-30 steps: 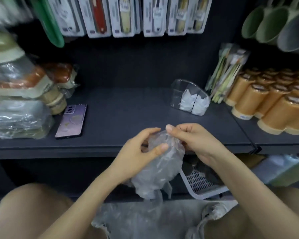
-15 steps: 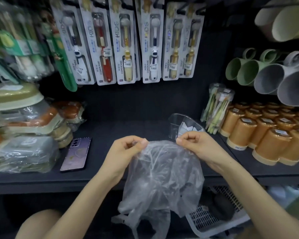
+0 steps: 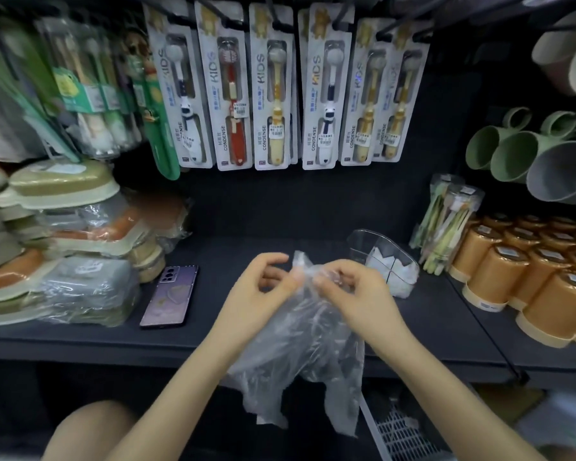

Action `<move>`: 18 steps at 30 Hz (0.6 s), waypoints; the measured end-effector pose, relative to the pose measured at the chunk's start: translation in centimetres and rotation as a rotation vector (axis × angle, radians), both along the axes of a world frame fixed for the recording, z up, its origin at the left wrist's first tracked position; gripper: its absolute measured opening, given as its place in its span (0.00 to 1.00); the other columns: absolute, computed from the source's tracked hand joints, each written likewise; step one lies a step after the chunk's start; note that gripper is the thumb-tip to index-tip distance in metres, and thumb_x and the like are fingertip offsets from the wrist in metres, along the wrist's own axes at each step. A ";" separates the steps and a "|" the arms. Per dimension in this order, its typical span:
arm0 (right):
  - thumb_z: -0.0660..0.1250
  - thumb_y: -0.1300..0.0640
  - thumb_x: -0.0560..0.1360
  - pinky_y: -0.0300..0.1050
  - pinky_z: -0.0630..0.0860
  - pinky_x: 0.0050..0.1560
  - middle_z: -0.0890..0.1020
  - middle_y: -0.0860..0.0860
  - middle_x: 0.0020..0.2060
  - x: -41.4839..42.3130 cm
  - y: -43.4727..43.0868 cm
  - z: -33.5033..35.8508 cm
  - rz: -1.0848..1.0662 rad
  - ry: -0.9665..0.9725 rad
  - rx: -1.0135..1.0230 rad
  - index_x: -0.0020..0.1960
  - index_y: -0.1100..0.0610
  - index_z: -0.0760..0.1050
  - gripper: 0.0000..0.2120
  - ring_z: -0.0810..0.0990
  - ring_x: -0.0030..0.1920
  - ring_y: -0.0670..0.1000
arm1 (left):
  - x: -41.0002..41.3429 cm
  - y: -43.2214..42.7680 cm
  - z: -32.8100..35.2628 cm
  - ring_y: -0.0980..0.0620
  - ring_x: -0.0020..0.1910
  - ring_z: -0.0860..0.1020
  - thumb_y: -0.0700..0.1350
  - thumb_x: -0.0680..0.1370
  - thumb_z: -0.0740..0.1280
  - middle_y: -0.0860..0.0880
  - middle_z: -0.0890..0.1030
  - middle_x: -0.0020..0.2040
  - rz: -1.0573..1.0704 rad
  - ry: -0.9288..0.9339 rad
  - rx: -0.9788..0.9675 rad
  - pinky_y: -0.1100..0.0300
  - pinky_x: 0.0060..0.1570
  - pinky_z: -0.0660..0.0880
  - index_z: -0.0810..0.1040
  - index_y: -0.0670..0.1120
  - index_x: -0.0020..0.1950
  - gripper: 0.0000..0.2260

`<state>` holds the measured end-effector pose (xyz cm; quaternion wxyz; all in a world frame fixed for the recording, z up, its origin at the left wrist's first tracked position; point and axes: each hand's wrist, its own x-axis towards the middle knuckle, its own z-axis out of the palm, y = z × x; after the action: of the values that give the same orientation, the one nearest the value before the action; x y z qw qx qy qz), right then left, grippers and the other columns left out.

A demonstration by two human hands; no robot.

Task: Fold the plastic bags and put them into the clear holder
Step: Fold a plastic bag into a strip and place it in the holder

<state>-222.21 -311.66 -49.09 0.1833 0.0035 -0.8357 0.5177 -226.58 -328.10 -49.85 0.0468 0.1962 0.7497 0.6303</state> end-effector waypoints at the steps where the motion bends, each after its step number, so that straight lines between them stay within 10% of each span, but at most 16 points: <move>1: 0.69 0.60 0.75 0.39 0.75 0.47 0.84 0.46 0.39 0.0 0.3 0.0 -0.004 -0.017 -0.080 0.44 0.57 0.81 0.02 0.81 0.42 0.42 | 0.2 -0.8 -0.5 0.65 0.49 0.77 0.69 0.63 0.69 0.58 0.80 0.51 -0.035 -0.008 -0.071 0.72 0.49 0.71 0.74 0.59 0.59 0.28; 9: 0.66 0.58 0.77 0.35 0.77 0.42 0.83 0.49 0.37 0.3 2.9 0.5 0.045 -0.134 -0.483 0.46 0.58 0.80 0.05 0.81 0.39 0.45 | 0.7 -5.1 -3.4 0.58 0.38 0.80 0.50 0.72 0.74 0.53 0.84 0.39 -0.077 0.009 -0.241 0.62 0.42 0.75 0.83 0.50 0.41 0.04; 15: 0.73 0.59 0.65 0.34 0.76 0.38 0.82 0.49 0.32 1.0 4.5 0.6 0.046 -0.134 -0.515 0.38 0.56 0.77 0.05 0.79 0.34 0.46 | -1.4 -6.6 -3.0 0.55 0.40 0.78 0.41 0.72 0.74 0.50 0.83 0.38 -0.092 -0.082 -0.160 0.69 0.40 0.72 0.83 0.46 0.41 0.01; 18: 0.74 0.60 0.61 0.39 0.76 0.43 0.80 0.50 0.33 1.1 4.5 0.5 0.020 -0.127 -0.547 0.37 0.54 0.76 0.09 0.78 0.35 0.49 | -2.9 -7.0 -2.3 0.54 0.53 0.79 0.45 0.65 0.77 0.51 0.83 0.51 -0.142 -0.107 -0.168 0.64 0.53 0.74 0.81 0.49 0.52 0.16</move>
<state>-221.08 -307.16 -48.59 0.1198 -0.0704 -0.6748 0.7249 -229.48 -335.07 -52.14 0.1475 0.2103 0.7806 0.5698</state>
